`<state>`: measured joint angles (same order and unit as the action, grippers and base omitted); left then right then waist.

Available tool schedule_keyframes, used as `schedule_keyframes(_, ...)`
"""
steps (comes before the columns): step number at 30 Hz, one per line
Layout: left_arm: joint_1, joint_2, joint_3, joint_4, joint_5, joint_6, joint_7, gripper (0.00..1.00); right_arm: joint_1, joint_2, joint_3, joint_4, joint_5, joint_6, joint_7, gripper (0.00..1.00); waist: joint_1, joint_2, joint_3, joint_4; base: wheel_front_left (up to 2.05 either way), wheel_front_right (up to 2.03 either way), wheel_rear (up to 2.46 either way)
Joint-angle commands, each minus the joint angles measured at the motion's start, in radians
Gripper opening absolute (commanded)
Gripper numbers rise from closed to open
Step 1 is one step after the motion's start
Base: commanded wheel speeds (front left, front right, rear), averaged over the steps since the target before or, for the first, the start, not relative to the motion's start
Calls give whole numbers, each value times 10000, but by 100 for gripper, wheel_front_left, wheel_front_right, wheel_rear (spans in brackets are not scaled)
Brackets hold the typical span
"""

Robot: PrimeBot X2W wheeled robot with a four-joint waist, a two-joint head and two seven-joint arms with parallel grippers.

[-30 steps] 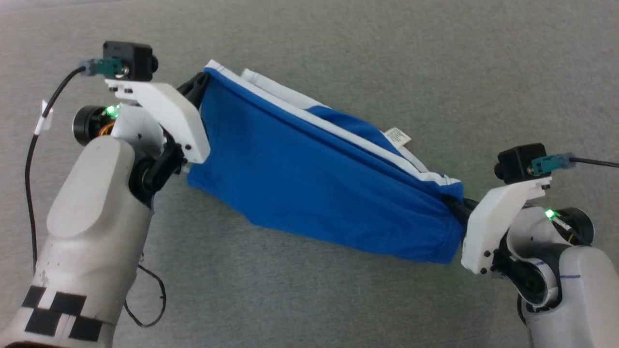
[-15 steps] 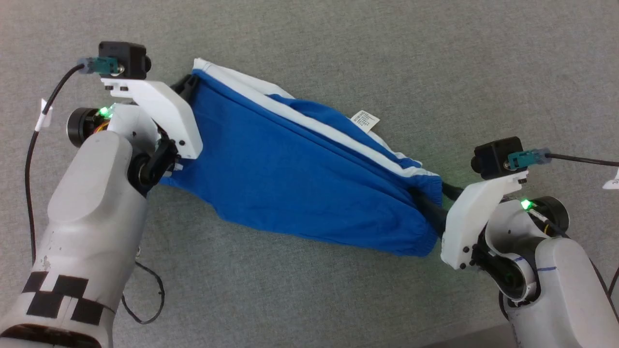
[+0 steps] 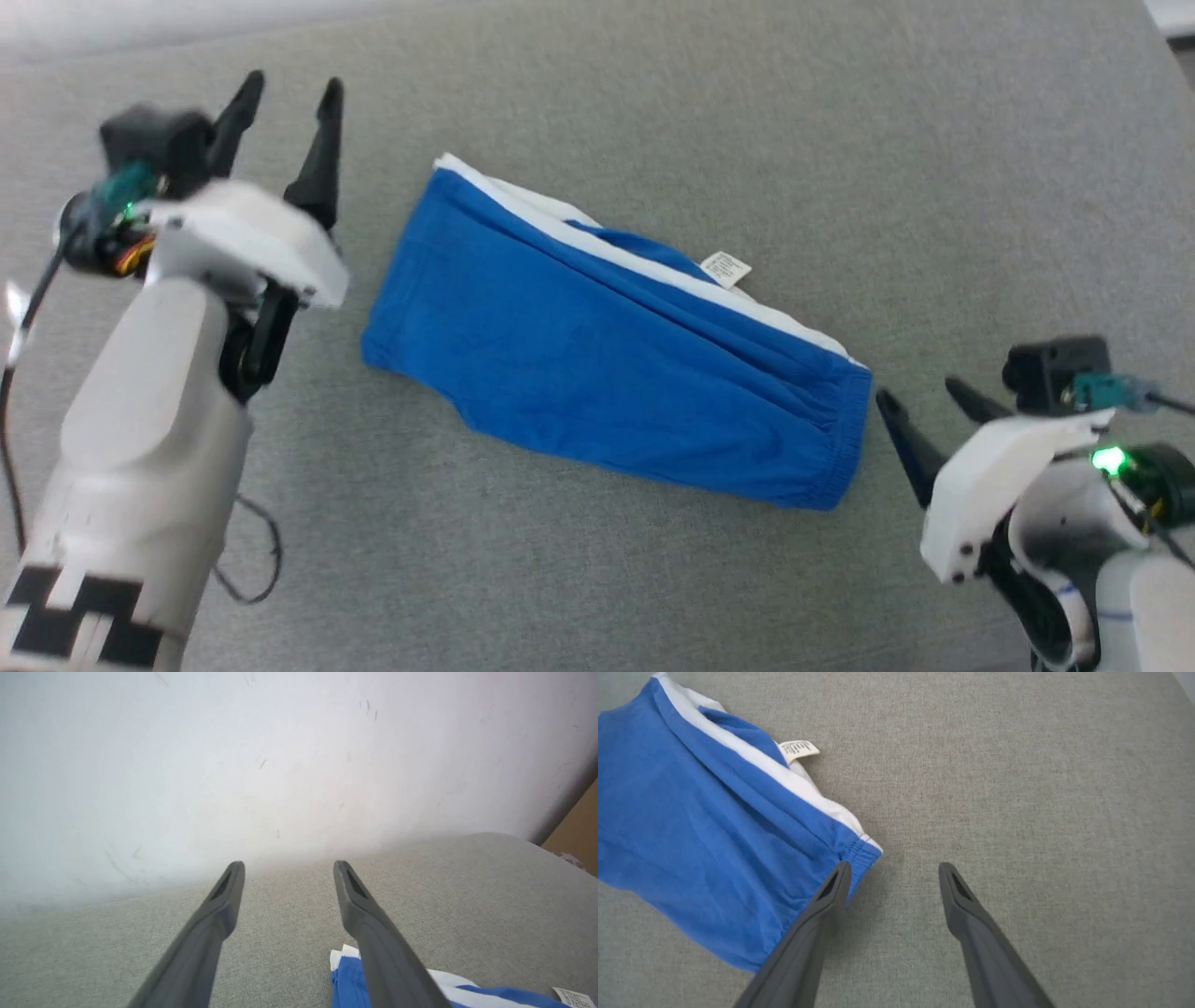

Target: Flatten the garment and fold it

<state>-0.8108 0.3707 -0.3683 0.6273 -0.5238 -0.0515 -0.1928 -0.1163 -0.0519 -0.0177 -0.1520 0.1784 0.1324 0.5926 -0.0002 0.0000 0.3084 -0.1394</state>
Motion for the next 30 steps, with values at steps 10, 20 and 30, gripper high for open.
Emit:
schedule_keyframes(10, 3522, 160, 1522, -3997, 1137, 1042, -685, 100, 1130, 16, 224, -211, -6, -17, 1267, 100, 2, 0, -1182, 939, 0, 0, 0)
schedule_keyframes(20, 6309, -544, 2785, -5968, 1761, 1201, -688, 100, 332, 16, -100, 2062, 297, -17, 781, 100, 2, 0, -1186, 1606, 0, 0, 0)
schedule_keyframes(30, 6765, -1140, 3049, -5788, 2139, 729, -689, 100, -573, 16, 386, 4361, -110, -17, 922, 89, 2, 0, -1198, 1962, 0, 0, 0)
